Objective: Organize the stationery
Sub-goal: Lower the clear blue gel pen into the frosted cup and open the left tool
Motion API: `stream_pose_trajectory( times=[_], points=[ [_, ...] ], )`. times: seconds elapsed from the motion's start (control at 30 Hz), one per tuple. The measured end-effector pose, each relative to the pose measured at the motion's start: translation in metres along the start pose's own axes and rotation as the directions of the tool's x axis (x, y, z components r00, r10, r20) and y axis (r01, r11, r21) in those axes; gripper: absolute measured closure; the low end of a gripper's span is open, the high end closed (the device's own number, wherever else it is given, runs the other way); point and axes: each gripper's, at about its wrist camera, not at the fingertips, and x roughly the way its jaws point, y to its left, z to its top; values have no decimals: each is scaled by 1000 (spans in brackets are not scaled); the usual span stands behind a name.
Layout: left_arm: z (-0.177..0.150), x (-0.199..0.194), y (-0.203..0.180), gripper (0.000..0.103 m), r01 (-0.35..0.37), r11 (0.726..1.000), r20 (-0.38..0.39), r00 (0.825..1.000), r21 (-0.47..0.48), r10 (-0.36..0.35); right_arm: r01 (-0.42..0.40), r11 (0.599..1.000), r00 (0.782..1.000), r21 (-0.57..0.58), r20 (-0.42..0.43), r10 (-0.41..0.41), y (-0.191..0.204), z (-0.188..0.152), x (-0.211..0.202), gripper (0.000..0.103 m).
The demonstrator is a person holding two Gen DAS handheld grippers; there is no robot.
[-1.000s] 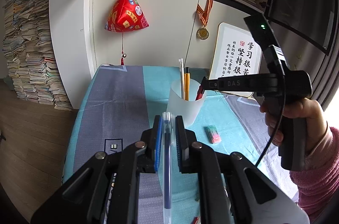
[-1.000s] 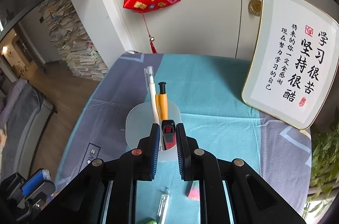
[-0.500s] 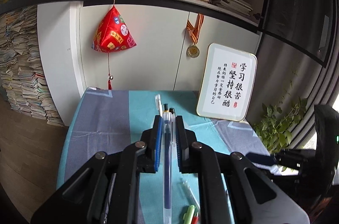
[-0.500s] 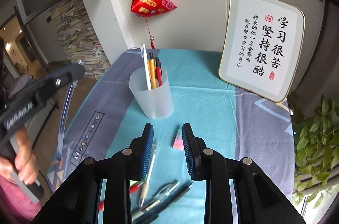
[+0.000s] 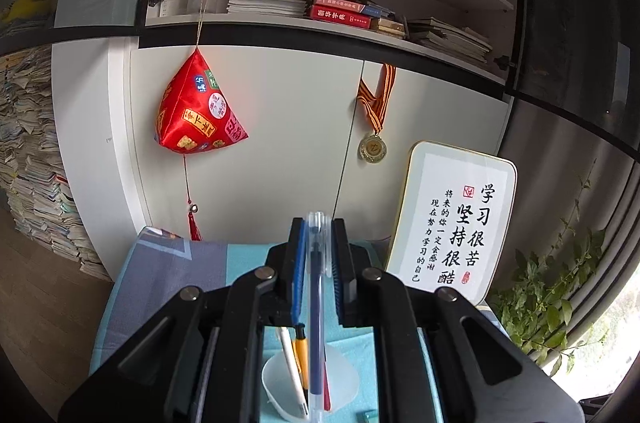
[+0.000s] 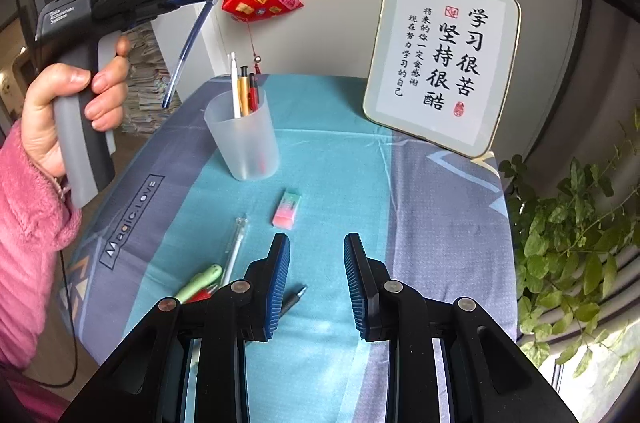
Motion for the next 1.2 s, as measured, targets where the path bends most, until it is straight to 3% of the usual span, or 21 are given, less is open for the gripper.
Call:
stream_pose_trajectory(
  times=[0.2,0.67,0.93,1.2],
  points=[
    [-5,16,1,93,-9,1000,56,998,8,9,19,999,1000,51,-7,-19,-20,-7,8,75],
    [-43,19,7,93,-29,1000,43,999,9,29,-11,995,1000,104,-7,11,-32,-15,14,75],
    [-39,23,9,93,-53,998,63,997,17,51,-15,993,1000,115,-20,18,-33,-20,16,75],
    [-42,13,9,92,-18,1000,106,994,-11,19,-7,989,999,149,-38,13,-40,-23,23,75]
  ],
)
